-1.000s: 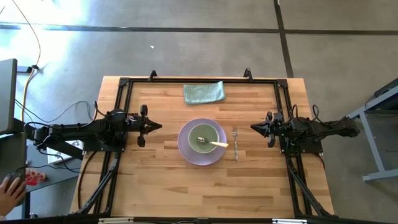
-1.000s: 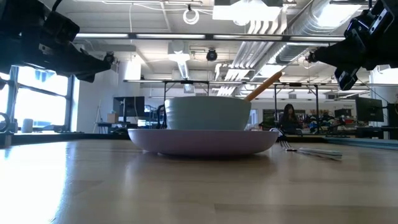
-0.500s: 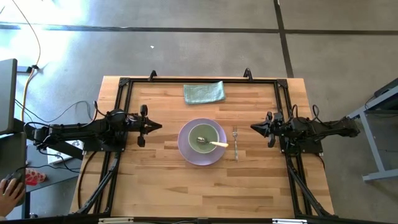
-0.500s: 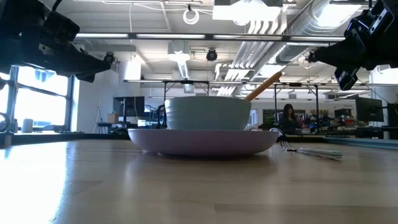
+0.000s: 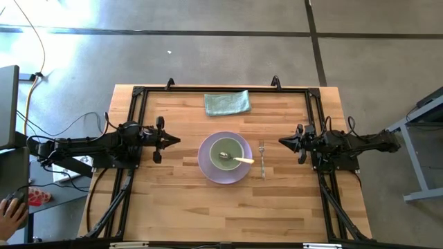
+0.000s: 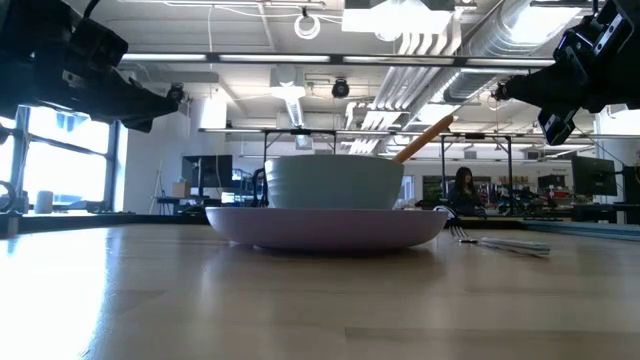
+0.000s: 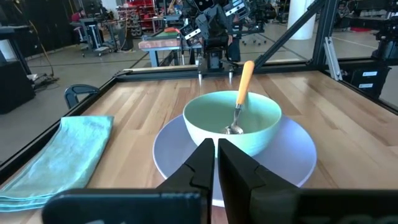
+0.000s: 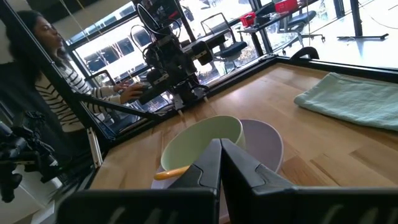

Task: Set table place
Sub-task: Return to Home Position

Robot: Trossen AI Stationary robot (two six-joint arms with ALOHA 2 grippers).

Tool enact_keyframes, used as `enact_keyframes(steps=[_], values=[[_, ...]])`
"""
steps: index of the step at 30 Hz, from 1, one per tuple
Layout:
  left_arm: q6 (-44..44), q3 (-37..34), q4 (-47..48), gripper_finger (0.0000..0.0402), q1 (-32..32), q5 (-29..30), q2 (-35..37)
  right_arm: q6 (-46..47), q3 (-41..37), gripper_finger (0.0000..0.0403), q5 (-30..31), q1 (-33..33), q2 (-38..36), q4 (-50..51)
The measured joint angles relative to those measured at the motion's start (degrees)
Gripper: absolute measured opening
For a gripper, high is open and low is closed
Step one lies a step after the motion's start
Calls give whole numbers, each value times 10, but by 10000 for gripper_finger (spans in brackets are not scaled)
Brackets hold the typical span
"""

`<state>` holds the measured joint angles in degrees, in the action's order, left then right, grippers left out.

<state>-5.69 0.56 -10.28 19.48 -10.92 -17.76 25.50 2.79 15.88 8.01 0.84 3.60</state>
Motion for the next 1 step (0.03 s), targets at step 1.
enact_keyframes(steps=[1], values=[[0,0,0,13,0,0,0,0,0,0,0,0,0,0]])
